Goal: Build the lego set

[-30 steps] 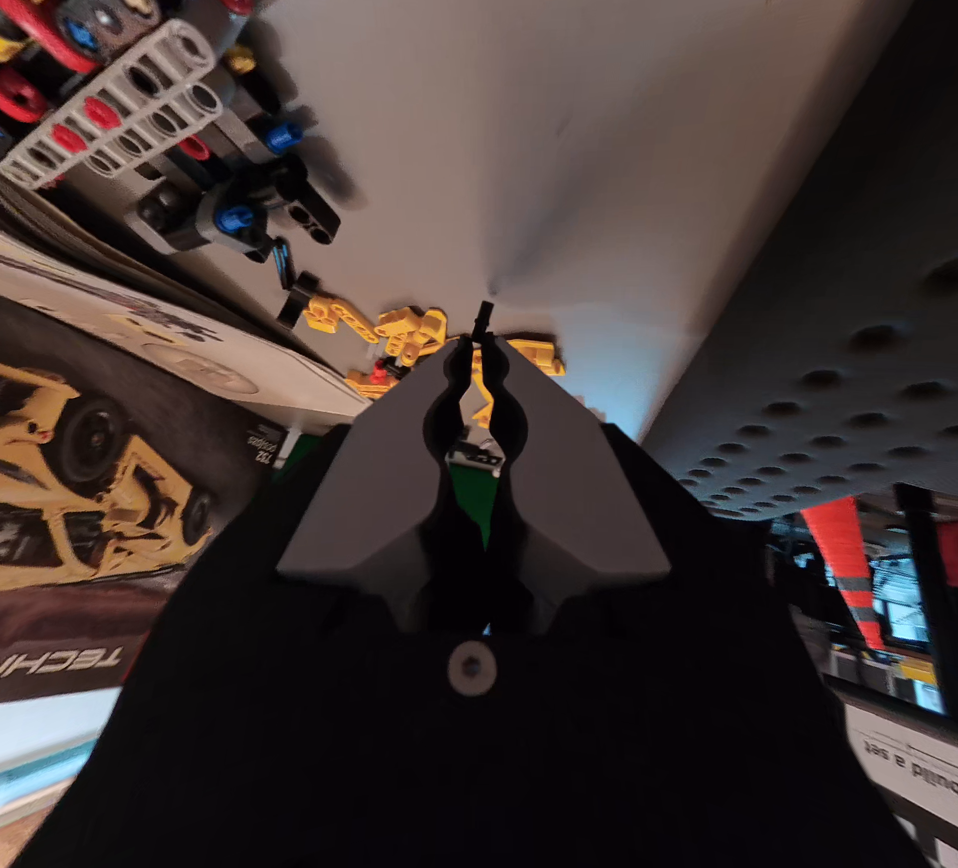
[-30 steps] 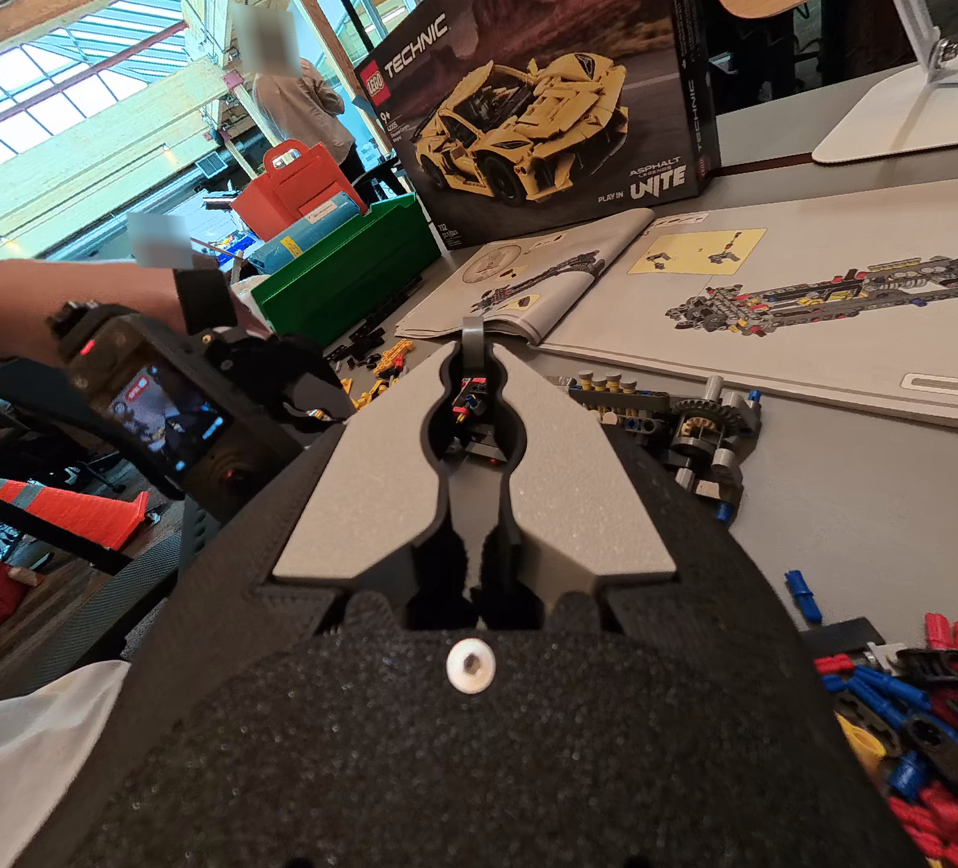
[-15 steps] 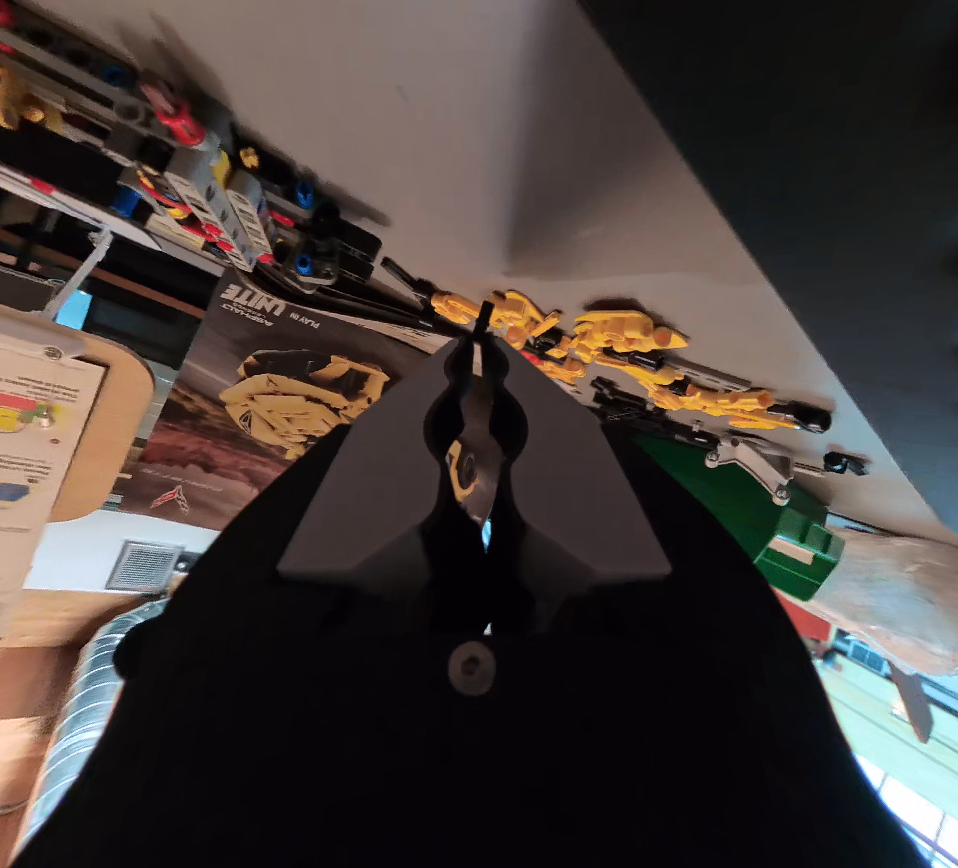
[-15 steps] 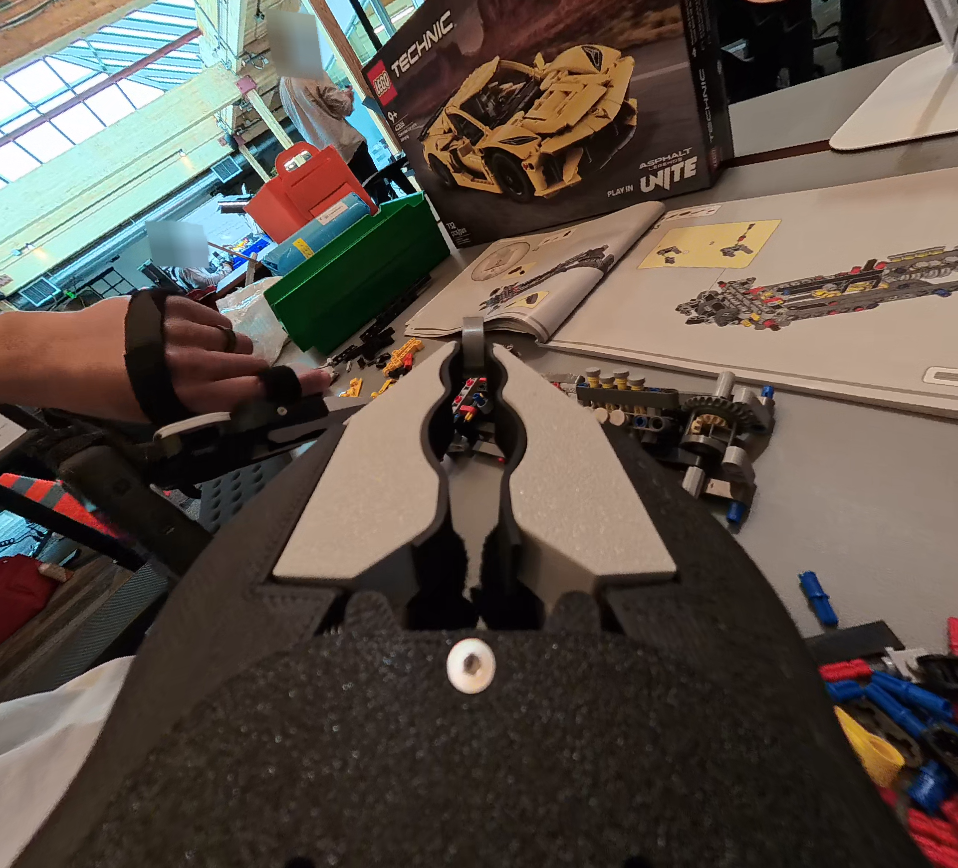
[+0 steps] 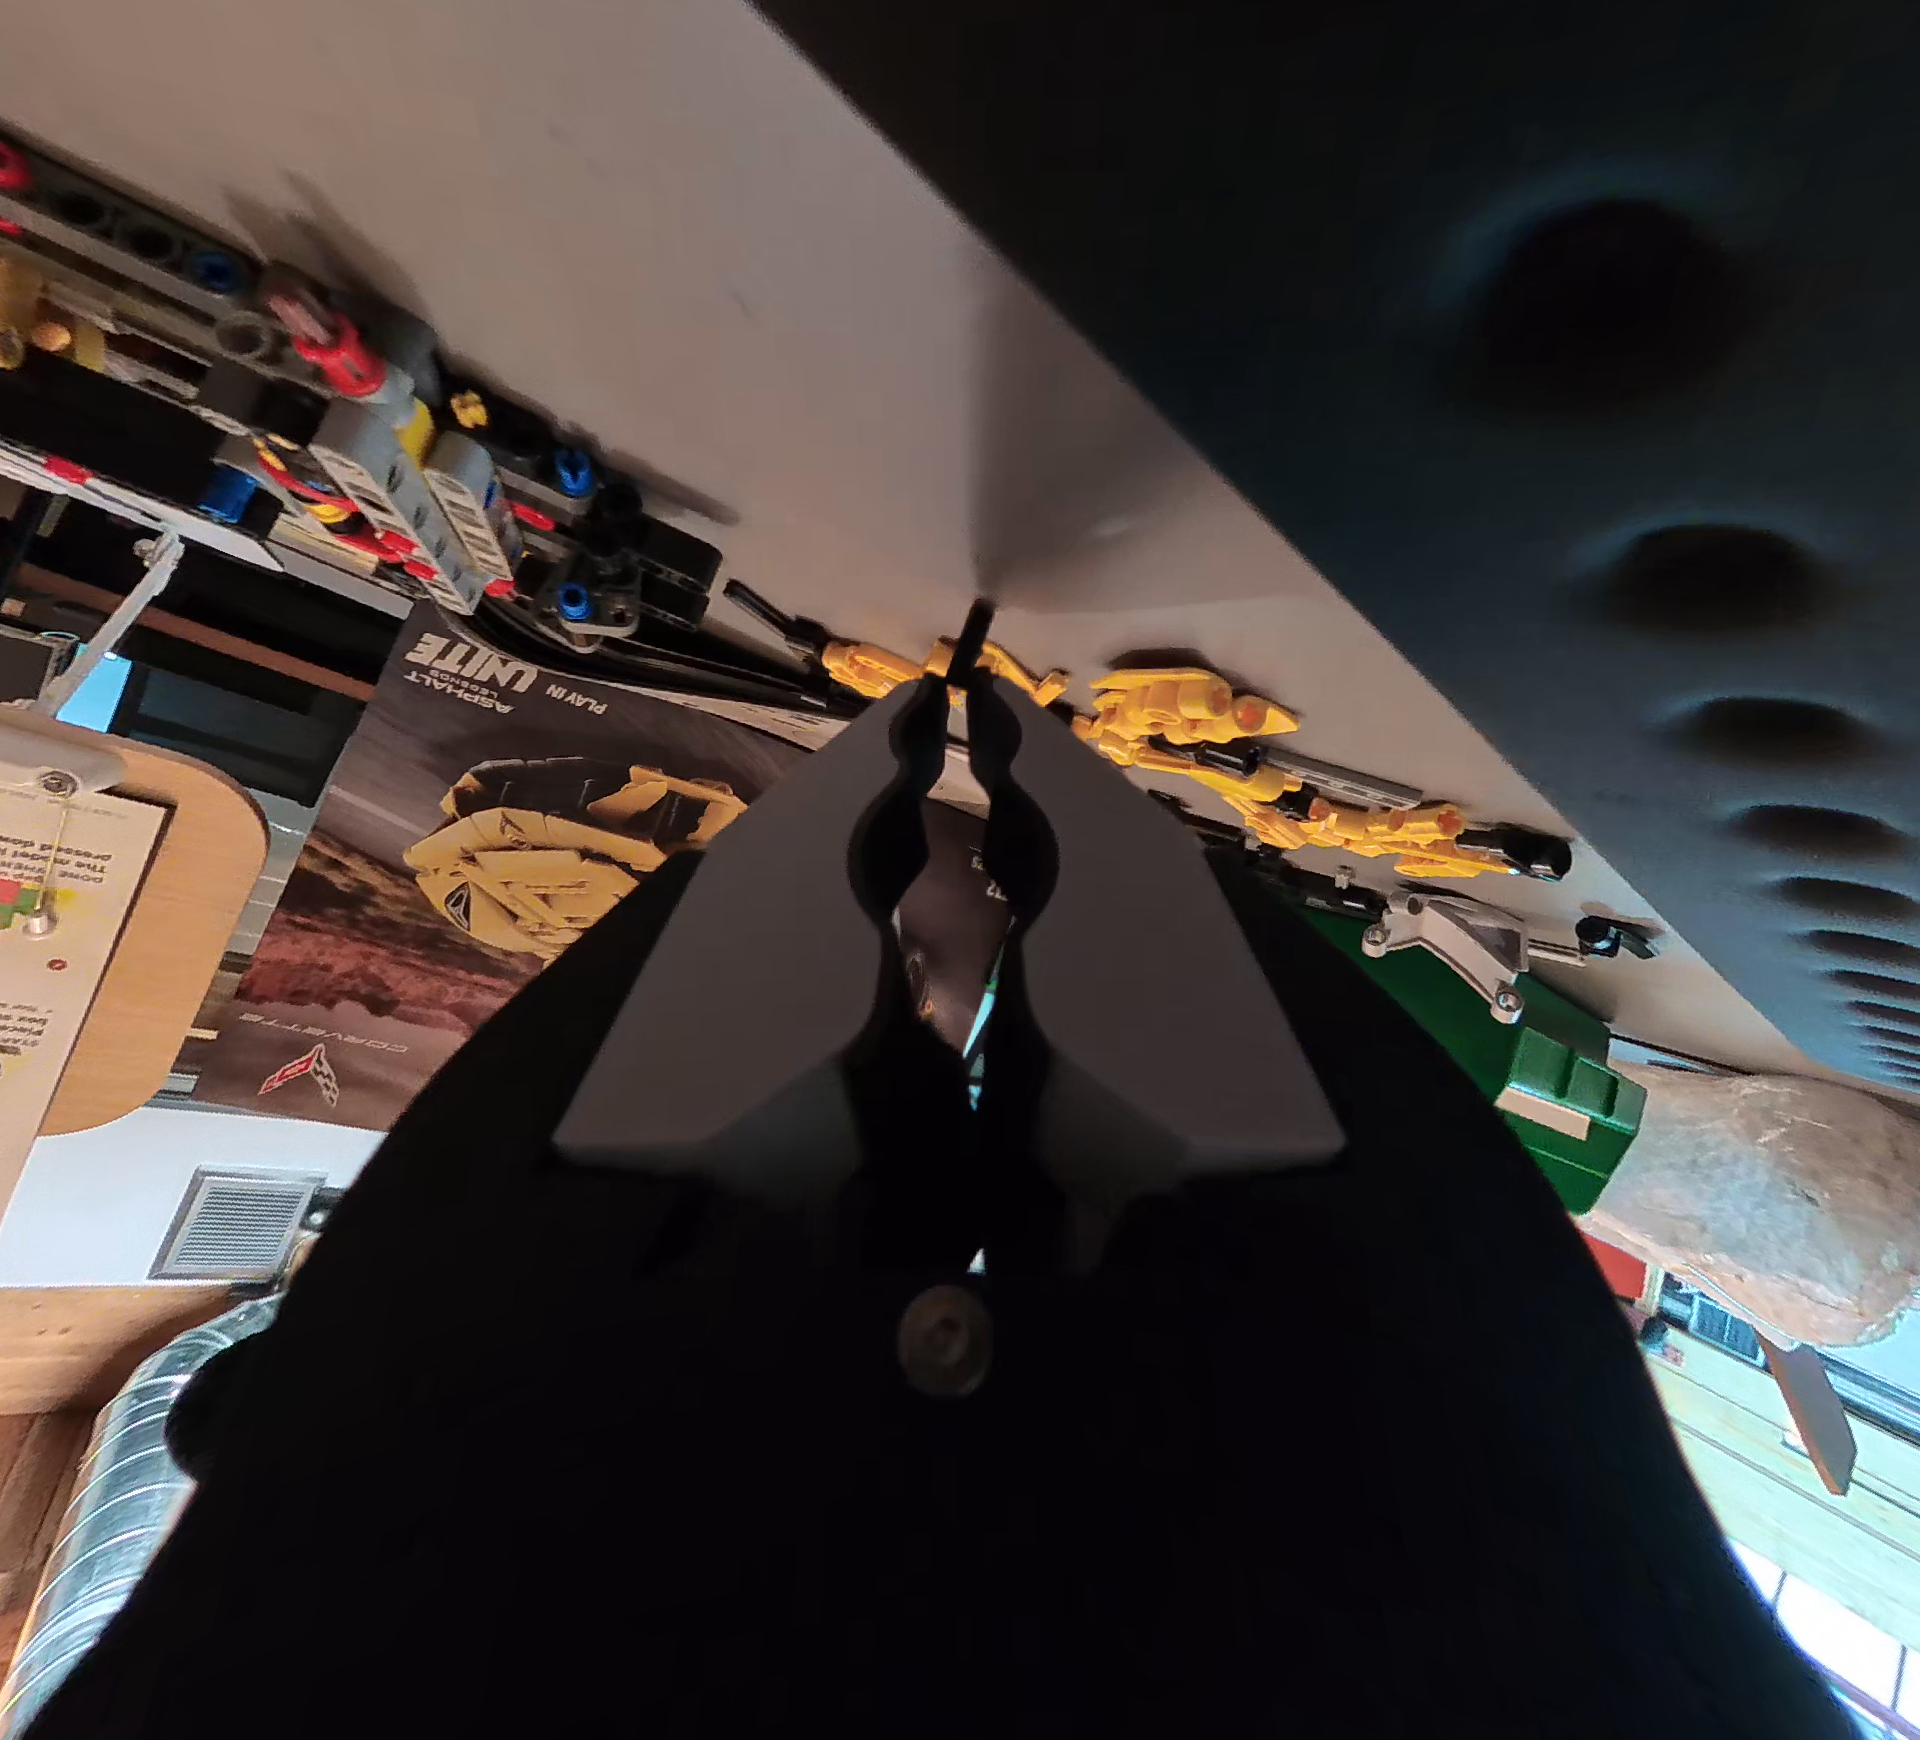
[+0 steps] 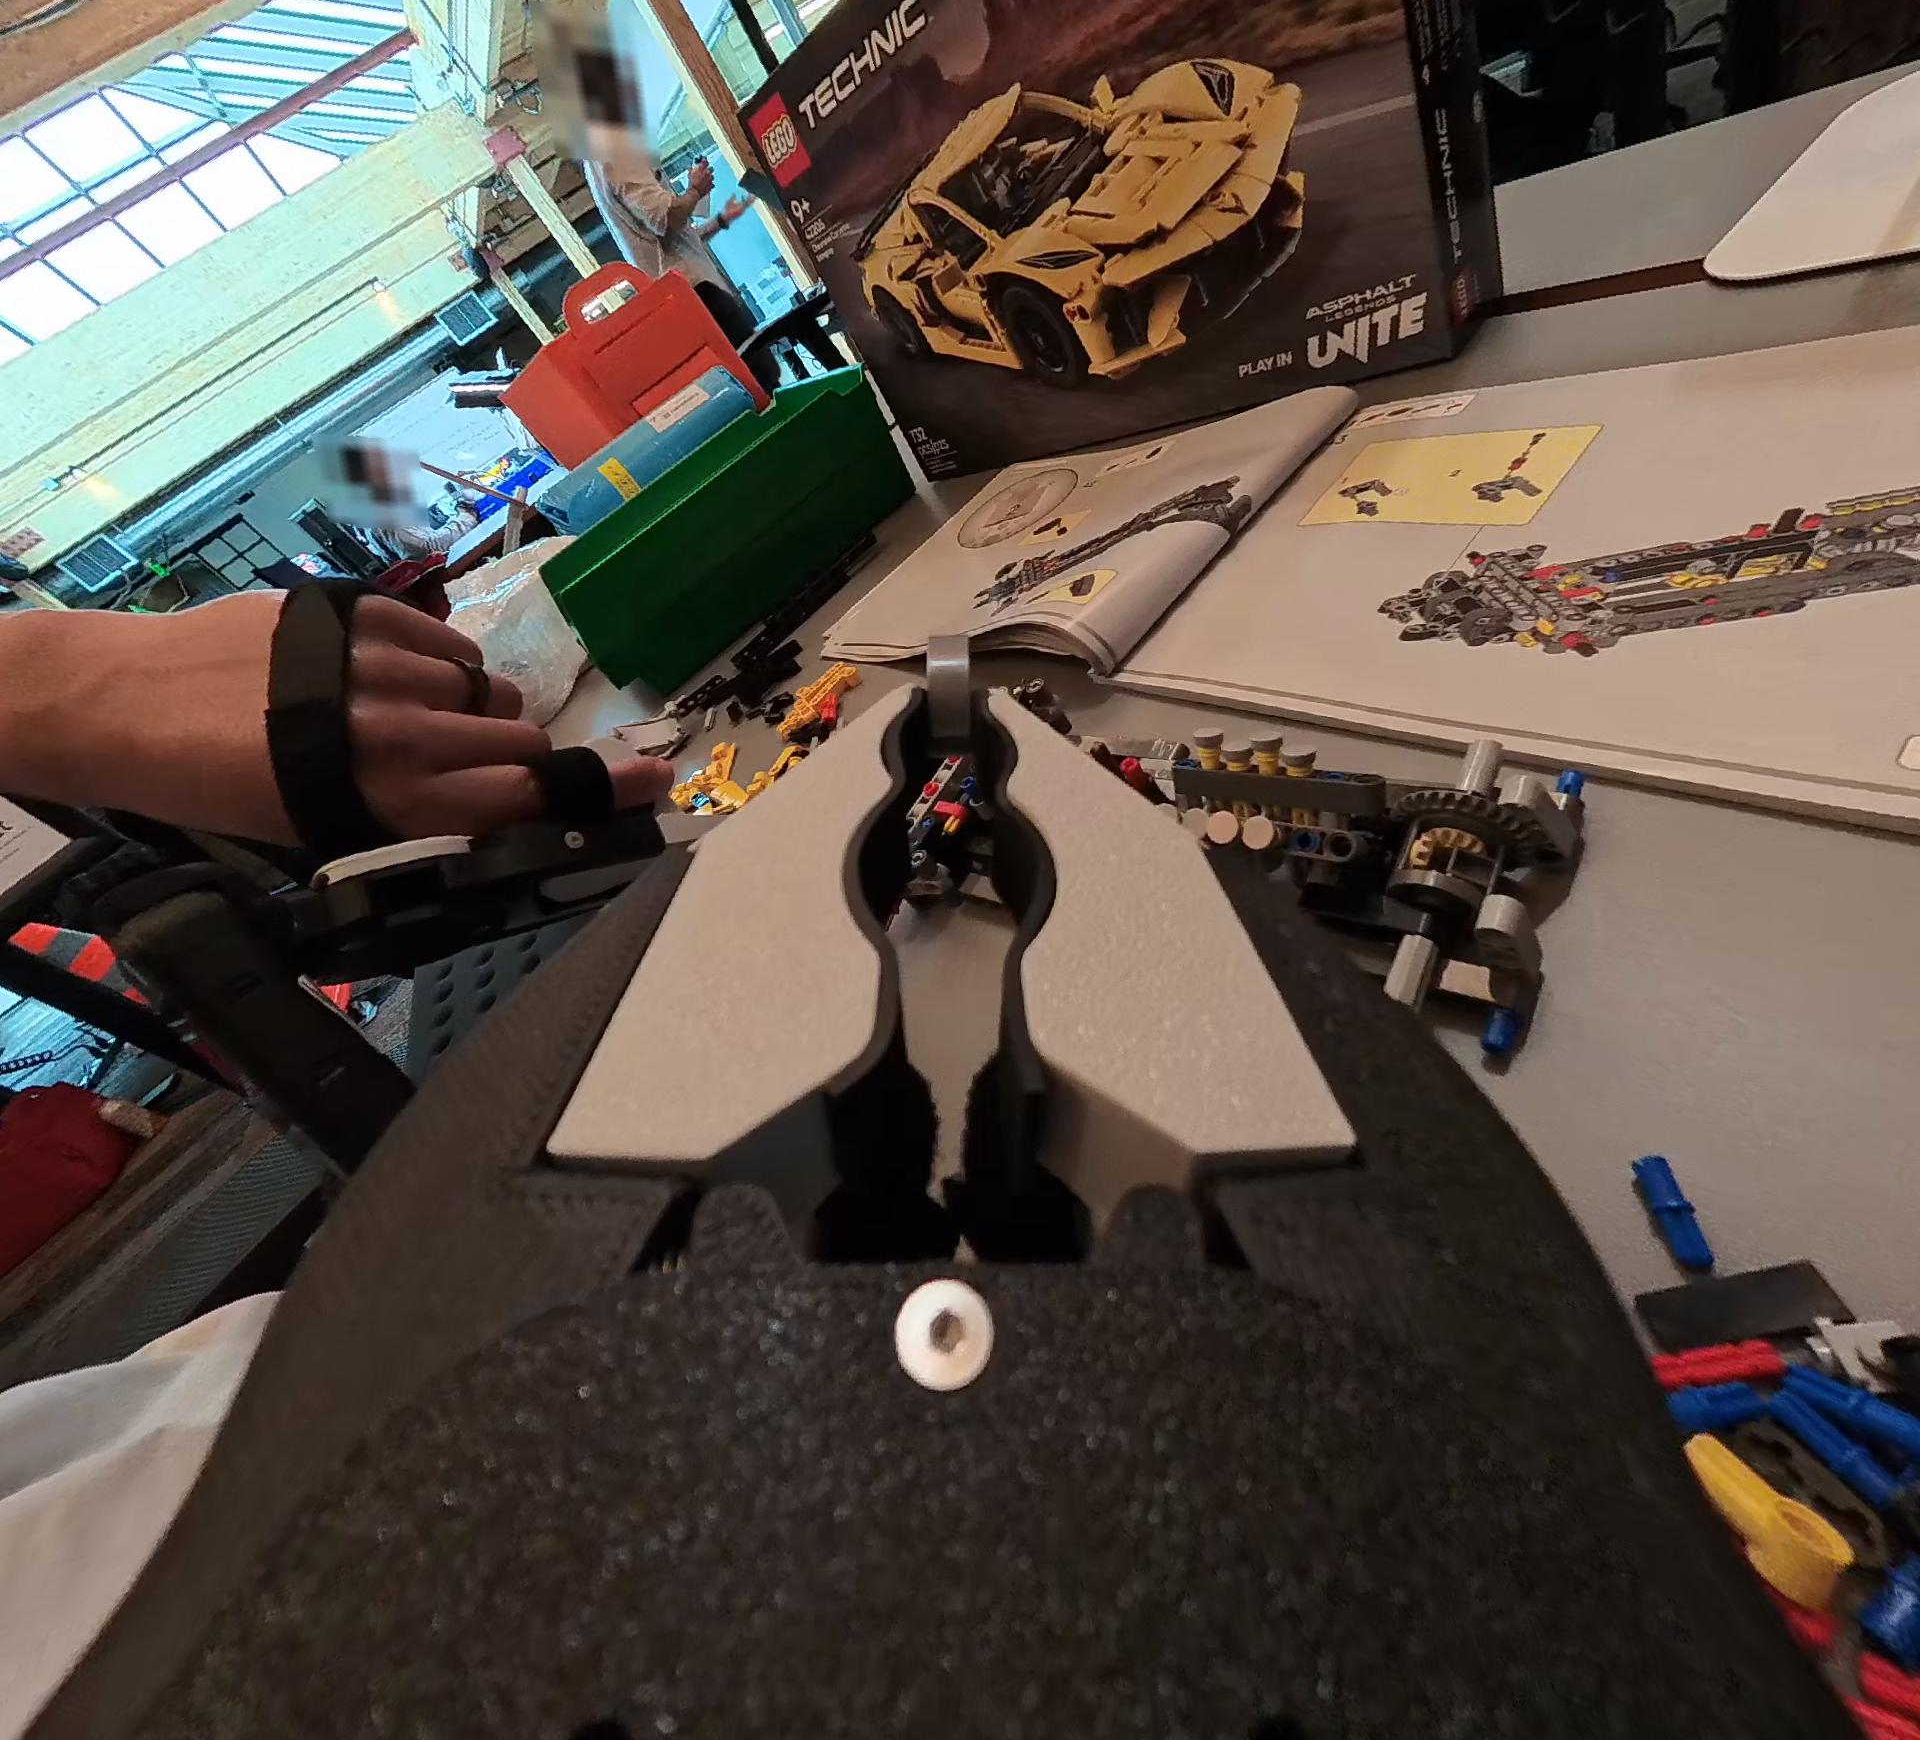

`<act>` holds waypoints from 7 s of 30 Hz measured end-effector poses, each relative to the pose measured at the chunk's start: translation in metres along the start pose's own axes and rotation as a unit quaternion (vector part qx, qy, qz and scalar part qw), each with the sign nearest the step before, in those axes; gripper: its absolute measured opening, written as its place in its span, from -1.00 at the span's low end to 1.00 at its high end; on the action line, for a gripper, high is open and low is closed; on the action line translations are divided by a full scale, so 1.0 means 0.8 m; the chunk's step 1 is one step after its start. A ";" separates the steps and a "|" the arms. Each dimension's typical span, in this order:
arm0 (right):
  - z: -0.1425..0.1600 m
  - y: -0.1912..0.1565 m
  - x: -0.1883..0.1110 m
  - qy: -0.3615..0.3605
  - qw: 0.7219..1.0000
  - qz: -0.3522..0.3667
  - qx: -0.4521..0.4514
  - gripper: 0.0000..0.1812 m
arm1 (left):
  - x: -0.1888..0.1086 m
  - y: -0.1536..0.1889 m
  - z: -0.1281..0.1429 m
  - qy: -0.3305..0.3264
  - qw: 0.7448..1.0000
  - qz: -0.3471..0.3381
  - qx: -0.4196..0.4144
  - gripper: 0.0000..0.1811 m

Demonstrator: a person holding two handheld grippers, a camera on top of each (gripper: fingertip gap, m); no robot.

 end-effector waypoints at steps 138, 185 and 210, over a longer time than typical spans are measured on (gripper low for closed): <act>0.025 -0.091 0.014 -0.063 0.975 -0.213 -0.020 -0.93 | -0.146 -0.153 -0.002 0.719 0.263 0.296 -0.571 -0.96; 0.018 -0.065 0.015 -0.048 0.983 -0.175 0.019 -0.93 | -0.036 0.003 -0.040 0.384 0.722 0.346 -0.460 -0.93; 0.020 -0.067 0.015 -0.052 0.983 -0.177 0.017 -0.93 | -0.033 -0.002 -0.039 0.381 0.739 0.322 -0.453 -0.96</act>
Point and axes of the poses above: each gripper's, where its closed fingertips meet, x out along the fingers, z out of its underside, y = z × x across the jaws, the point moved 1 cm from there along -x, back along the fingers, and after that the axes turned 8 degrees about -y, right-handed, at the moved point
